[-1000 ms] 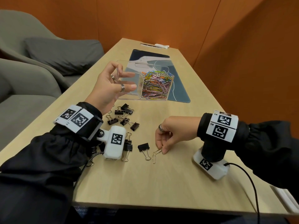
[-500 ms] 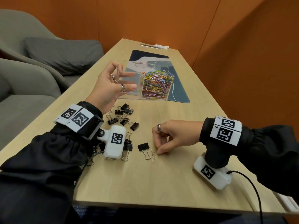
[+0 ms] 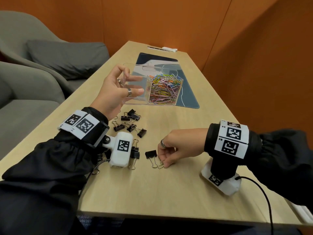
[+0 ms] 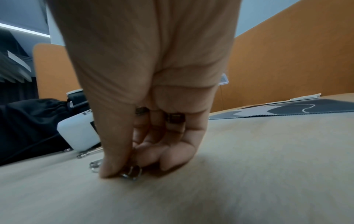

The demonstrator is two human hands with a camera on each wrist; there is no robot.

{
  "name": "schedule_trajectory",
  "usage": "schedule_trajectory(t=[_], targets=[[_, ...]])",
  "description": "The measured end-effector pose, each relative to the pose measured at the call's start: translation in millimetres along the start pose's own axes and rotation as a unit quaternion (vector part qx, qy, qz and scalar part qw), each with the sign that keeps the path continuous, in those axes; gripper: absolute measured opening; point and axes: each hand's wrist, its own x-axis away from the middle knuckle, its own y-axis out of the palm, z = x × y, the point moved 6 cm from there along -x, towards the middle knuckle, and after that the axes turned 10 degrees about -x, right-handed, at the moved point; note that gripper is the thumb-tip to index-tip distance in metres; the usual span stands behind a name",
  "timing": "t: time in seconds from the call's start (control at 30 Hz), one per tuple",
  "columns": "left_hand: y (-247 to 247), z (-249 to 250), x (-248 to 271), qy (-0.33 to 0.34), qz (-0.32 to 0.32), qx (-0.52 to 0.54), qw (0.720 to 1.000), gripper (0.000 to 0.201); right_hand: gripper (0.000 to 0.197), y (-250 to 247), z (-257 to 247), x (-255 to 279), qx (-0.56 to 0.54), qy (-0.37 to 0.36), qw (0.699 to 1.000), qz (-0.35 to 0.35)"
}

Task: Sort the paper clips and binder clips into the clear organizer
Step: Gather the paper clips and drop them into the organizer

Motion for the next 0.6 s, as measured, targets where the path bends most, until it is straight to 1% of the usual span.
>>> schedule_trajectory(t=[0.07,0.13,0.2,0.27,0.33,0.43,0.47,0.53,0.6], targets=[[-0.4,0.1,-0.2,0.0,0.0,0.0,1.0,0.045,0.011,1.1,2.8,1.6,0.018,0.005,1.0,-0.007],[-0.5,-0.3,-0.4,0.0,-0.001,-0.002,1.0,0.045,0.009,-3.7,3.7,6.1,0.031,0.007,1.0,0.001],[-0.5,-0.6,-0.6,0.0,-0.001,-0.004,1.0,0.046,0.006,-22.7,0.5,14.6,0.032,-0.009,0.999,0.043],[-0.6,0.0,-0.7,0.001,-0.001,-0.006,1.0,0.046,0.006,-56.4,-6.0,27.0,0.034,-0.035,0.992,0.118],[-0.2,0.5,-1.0,0.002,-0.003,-0.009,1.0,0.046,0.007,-96.6,-15.0,41.8,0.037,-0.064,0.973,0.217],[1.0,0.1,-1.4,0.002,-0.006,-0.01,1.0,0.047,0.009,-149.0,-23.4,60.4,0.04,-0.09,0.918,0.384],[1.4,-0.4,-1.3,0.001,-0.007,-0.009,1.0,0.047,0.01,-160.3,-23.7,61.3,0.028,-0.093,0.901,0.423],[1.9,-0.7,-1.2,-0.001,-0.011,-0.005,1.0,0.047,0.011,-171.2,-23.4,54.8,0.003,-0.09,0.881,0.464],[2.7,-0.5,-0.7,-0.001,-0.016,-0.001,1.0,0.046,0.011,-172.6,-21.9,41.3,-0.007,-0.076,0.88,0.468]])
